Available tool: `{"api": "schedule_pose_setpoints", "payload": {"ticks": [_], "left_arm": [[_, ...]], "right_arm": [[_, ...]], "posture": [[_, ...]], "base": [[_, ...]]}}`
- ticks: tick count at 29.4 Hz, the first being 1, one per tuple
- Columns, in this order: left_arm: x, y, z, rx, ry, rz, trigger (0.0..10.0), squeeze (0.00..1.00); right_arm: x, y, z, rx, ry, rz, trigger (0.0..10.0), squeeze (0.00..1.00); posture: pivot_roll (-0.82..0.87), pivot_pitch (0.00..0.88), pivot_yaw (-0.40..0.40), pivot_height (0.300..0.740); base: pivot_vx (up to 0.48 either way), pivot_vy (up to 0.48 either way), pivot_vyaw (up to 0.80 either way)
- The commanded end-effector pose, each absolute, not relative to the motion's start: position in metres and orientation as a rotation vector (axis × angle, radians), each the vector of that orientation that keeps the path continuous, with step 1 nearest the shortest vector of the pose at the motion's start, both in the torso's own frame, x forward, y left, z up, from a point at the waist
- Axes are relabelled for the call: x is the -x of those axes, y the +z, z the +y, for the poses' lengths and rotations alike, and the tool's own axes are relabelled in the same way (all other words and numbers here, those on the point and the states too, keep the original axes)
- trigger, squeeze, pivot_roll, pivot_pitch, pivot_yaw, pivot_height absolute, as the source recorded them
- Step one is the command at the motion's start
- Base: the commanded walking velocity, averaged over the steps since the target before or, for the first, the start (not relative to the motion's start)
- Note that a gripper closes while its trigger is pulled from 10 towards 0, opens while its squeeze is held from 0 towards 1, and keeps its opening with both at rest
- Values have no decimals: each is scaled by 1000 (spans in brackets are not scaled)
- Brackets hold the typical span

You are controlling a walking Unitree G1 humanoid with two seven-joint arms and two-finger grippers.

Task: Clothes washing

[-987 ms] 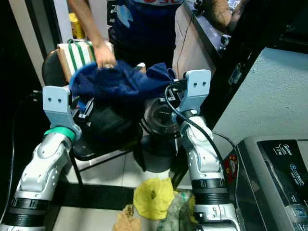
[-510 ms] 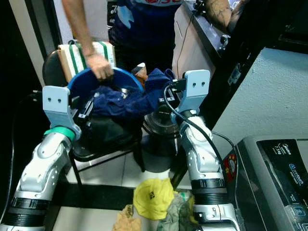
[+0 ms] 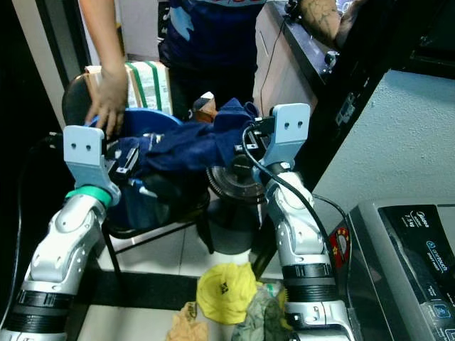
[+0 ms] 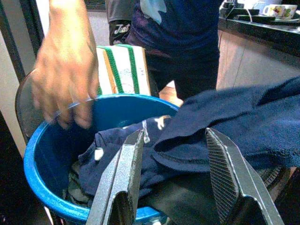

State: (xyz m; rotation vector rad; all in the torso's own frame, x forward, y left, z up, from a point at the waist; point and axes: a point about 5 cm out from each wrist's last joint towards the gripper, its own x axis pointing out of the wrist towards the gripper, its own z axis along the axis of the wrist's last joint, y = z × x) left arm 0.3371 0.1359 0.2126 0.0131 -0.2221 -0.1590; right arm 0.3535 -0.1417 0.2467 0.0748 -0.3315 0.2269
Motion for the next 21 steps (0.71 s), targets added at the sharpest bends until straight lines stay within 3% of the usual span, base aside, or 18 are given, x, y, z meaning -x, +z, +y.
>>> {"api": "schedule_pose_setpoints", "payload": {"ticks": [1,21], "left_arm": [[-338,211,131,-9,-179,-219,10000,0],[-348,216,135,-31,-162,-224,10000,0]], "right_arm": [[-355,251,-144,-71,211,-350,10000,0],[-355,252,-144,-86,202,-362,10000,0]], "posture": [[1,0,-24,740],[-1,0,-2,740]], "base": [[0,0,0],[0,0,0]]}}
